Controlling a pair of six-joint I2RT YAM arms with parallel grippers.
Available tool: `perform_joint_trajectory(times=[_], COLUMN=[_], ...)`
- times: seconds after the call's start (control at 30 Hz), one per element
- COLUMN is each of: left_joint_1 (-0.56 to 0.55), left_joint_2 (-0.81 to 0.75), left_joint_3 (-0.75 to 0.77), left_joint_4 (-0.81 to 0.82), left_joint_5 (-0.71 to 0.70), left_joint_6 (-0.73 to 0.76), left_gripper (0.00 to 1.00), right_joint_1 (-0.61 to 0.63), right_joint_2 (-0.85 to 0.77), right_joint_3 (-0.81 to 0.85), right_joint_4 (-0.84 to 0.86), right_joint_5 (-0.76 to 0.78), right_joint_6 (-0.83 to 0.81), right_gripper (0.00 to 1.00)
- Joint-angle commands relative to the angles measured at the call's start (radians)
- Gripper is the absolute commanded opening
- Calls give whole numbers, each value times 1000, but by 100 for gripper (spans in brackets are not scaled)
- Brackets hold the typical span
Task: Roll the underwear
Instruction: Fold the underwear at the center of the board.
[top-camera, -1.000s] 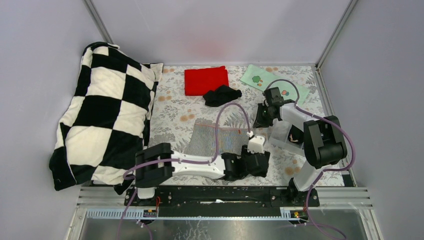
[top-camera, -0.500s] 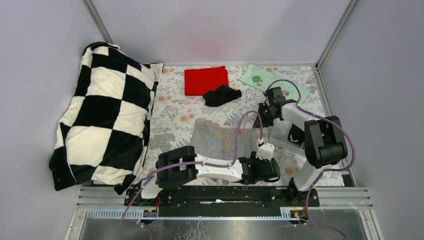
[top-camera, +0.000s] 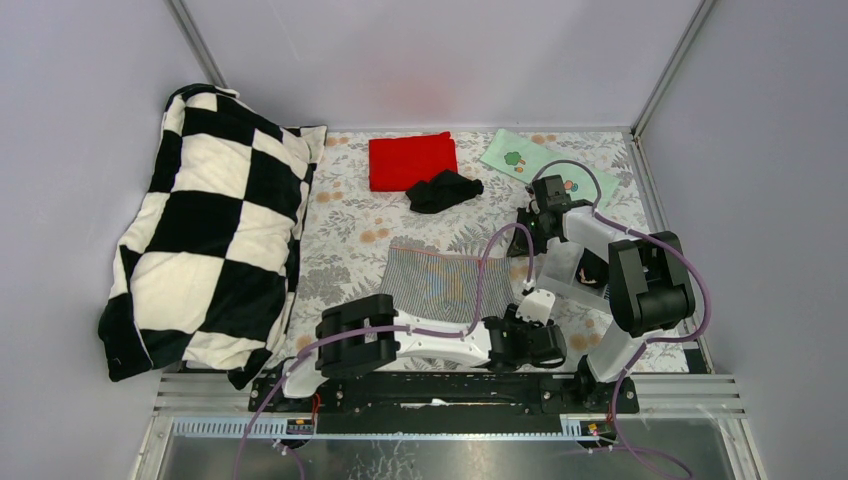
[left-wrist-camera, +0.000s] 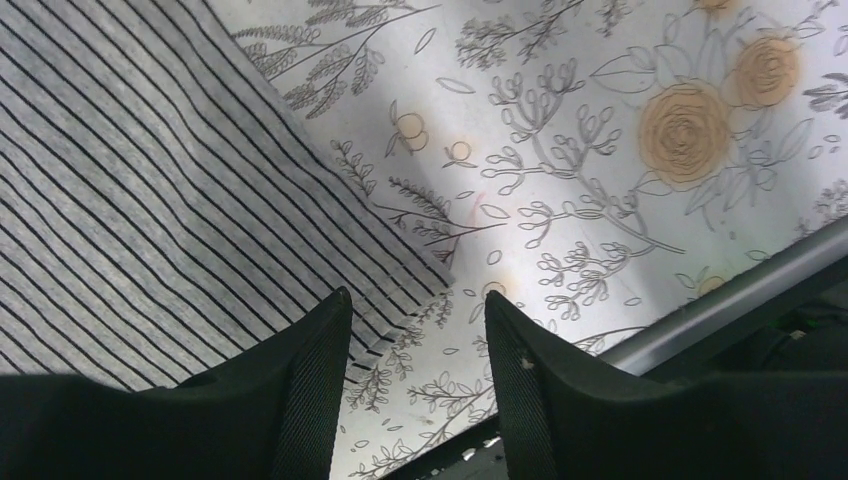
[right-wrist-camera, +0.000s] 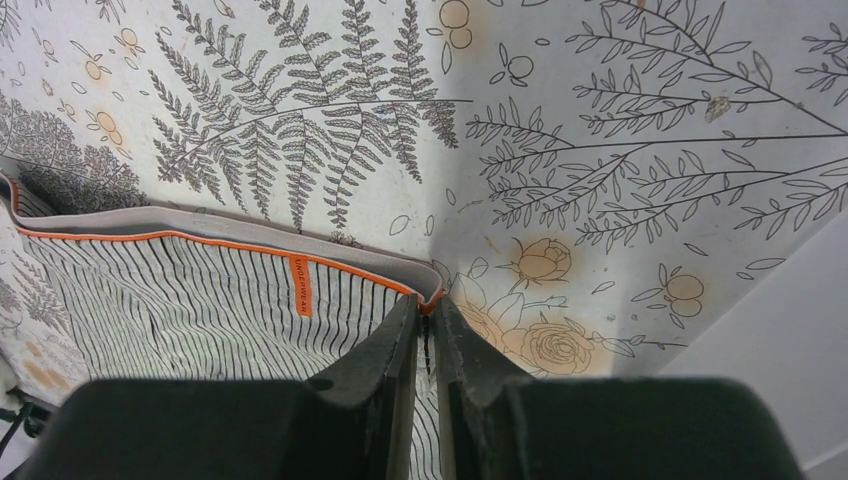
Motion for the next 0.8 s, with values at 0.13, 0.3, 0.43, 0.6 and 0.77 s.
perform_joint_trajectory(times=[0.13, 0.3, 0.43, 0.6, 0.77], left_joint_1=[-18, -18, -17, -17, -16], left_joint_2=[3, 47, 92, 132, 152], left_joint_3=[75, 90, 108, 126, 143], left_joint_4=[-20, -34, -69, -88, -165], left_joint_5=[-52, -42, -55, -46, -54], left_joint_6=[56, 59, 57, 68, 44], left_gripper=[58, 54, 52, 50, 42], right_joint_1=[-4, -4, -4, -4, -4], right_joint_2=[-23, -22, -21, -20, -25], right_joint_3=[-7, -6, -7, -3, -1], right_joint_4=[-9, -12, -11, -14, -17], right_joint_5=[-24, -20, -20, -21, -15], right_joint_6=[-20, -24, -26, -28, -29], right_gripper=[17, 17, 17, 17, 17])
